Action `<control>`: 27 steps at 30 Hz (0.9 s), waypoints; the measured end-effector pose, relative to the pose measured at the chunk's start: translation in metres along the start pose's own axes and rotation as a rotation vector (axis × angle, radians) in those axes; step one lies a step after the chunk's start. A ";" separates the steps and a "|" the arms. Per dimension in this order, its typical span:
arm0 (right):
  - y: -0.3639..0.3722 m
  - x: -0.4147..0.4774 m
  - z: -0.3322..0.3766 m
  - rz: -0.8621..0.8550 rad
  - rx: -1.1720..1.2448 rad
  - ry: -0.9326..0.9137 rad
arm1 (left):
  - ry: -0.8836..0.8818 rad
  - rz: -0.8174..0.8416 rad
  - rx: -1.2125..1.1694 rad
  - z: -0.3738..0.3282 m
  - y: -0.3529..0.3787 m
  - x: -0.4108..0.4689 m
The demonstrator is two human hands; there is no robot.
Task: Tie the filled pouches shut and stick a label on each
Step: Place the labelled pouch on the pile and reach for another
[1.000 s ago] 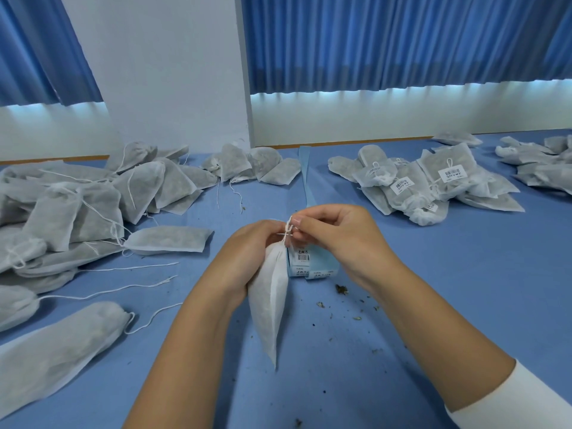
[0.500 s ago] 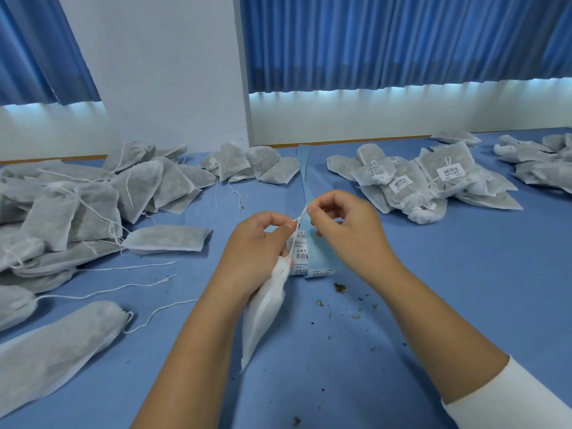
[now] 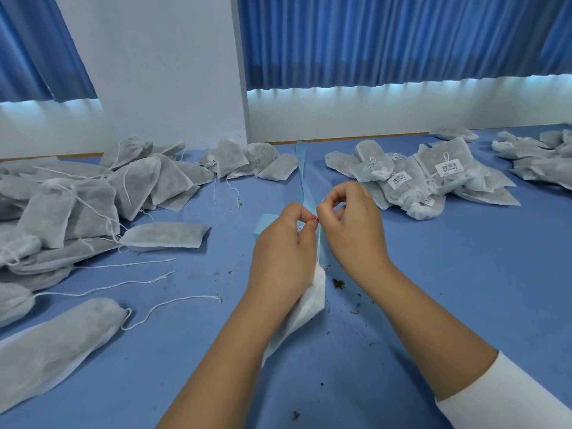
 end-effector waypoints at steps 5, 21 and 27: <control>-0.006 0.007 0.003 0.055 0.329 0.104 | -0.146 -0.022 -0.253 -0.002 -0.010 0.000; -0.012 -0.004 0.020 -0.065 0.347 -0.195 | -0.313 0.047 -0.135 0.020 -0.047 0.006; 0.004 -0.018 0.021 0.238 -0.130 -0.516 | -0.326 -0.127 -0.469 0.015 -0.059 0.006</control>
Point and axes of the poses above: each hand's wrist, its own x-axis towards the middle knuckle, its own y-axis out of the palm, z = x × y, the point moved 1 cm from there along x, towards the middle knuckle, and after that the axes turned 11 degrees about z, right-handed, at the moved point
